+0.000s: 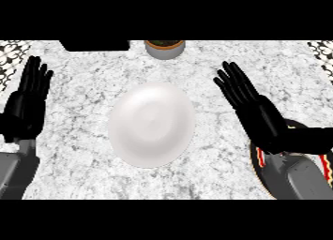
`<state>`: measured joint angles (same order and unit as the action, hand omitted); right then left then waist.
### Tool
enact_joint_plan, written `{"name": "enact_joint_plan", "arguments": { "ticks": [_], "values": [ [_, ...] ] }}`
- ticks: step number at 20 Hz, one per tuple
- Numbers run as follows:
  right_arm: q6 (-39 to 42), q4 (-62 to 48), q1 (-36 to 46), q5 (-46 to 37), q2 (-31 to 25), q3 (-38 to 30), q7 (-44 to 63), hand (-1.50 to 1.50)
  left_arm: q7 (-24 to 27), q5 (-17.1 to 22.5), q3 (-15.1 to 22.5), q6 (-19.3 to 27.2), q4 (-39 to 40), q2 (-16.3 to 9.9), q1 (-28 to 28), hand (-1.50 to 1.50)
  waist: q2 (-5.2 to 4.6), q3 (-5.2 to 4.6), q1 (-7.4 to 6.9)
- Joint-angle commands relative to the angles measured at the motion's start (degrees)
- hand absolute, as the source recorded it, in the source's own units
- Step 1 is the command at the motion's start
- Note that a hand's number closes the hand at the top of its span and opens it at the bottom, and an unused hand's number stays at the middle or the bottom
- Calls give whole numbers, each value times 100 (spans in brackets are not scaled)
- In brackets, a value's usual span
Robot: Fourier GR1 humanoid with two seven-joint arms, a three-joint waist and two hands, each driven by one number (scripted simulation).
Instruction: Pick the cupcake from the plate and place it in the plate
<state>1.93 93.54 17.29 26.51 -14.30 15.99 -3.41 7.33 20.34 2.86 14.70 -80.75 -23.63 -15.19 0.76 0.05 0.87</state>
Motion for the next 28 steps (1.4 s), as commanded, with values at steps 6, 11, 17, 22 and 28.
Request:
{"name": "enact_joint_plan", "arguments": {
  "ticks": [6,11,17,22,28],
  "values": [
    [1387,-640,35,474,-2287,-2208,-530,150,-946,-65,848,-109,786,467,1248,0,-205,24,125],
    [610,-2106,-826,-710,-2647,-3025,-1859,-150,-1154,114,1084,-368,455,604,1385,0,-163,52,47],
    [2437,-4176,-852,-615,-3190,-3575,-3942,-150,-1382,-1,1233,-421,452,674,1278,0,-127,18,-157],
    [2573,-4382,-904,-1697,-3975,-3112,-4193,-150,-1327,-207,1371,-207,287,918,1330,0,-108,6,-157],
    [2529,-3678,-1090,-2788,-4628,-2198,-3902,-150,-1607,-249,1428,-154,-7,836,1469,0,-80,-4,-157]
  ]
}}
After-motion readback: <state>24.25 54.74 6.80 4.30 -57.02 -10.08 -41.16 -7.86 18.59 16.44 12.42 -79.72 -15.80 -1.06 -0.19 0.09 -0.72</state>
